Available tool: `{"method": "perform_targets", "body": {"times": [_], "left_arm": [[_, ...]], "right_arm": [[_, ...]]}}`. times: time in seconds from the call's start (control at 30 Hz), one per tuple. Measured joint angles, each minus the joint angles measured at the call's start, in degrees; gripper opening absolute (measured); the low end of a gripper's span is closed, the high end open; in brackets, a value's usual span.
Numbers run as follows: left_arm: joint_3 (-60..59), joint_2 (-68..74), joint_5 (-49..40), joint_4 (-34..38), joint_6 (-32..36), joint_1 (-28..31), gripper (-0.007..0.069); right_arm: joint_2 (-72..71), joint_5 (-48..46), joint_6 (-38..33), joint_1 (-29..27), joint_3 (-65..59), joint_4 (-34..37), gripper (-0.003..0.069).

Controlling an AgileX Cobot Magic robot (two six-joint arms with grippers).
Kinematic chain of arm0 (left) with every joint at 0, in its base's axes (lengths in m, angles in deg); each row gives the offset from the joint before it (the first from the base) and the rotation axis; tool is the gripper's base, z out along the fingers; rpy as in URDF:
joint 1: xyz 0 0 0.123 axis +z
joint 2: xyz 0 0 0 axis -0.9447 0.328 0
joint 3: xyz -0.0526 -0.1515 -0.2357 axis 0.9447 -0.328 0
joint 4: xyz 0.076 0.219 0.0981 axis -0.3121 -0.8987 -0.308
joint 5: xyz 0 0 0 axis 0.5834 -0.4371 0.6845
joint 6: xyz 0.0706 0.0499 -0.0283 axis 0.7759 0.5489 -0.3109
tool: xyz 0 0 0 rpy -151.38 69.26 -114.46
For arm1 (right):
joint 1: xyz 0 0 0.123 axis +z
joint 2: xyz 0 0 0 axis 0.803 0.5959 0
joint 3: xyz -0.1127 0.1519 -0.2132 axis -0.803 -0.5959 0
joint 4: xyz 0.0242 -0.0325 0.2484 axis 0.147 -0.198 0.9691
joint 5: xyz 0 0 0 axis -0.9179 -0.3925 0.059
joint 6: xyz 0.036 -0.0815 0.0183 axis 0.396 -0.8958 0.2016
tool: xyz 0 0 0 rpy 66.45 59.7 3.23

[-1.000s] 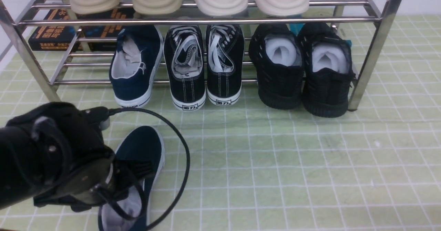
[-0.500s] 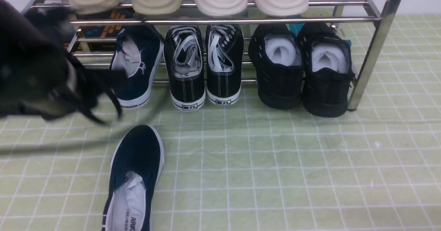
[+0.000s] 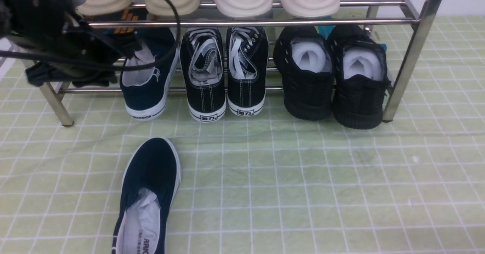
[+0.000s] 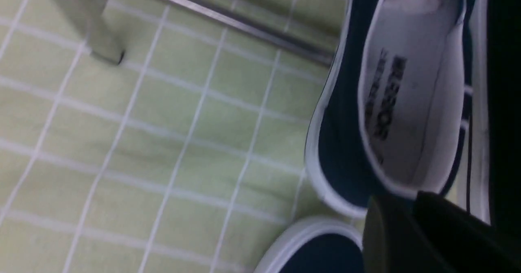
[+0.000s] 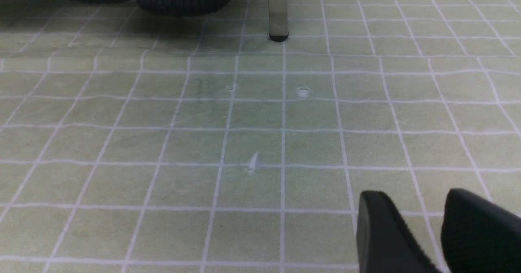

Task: Take the shoes off the shelf with your hand from the green coffee tablecloth.
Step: 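Grasp the leftmost shoe on the bottom shelf of the shoe rack with the left gripper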

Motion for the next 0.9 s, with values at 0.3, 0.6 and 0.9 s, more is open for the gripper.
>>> {"method": "perform_targets", "body": {"times": [0.3, 0.6, 0.9], "left_arm": [[0.2, 6.3, 8.3, -1.5, 0.3, 0.0, 0.0393], [0.4, 11.4, 12.3, -3.4, 0.4, 0.0, 0.0369], [0.4, 10.7, 9.2, -5.0, 0.4, 0.3, 0.0037]], "right_arm": [[0.0, 0.0, 0.0, 0.0, 0.0, 0.0, 0.0243], [0.0, 0.0, 0.0, 0.0, 0.0, 0.0, 0.0243], [0.0, 0.0, 0.0, 0.0, 0.0, 0.0, 0.0243]]}}
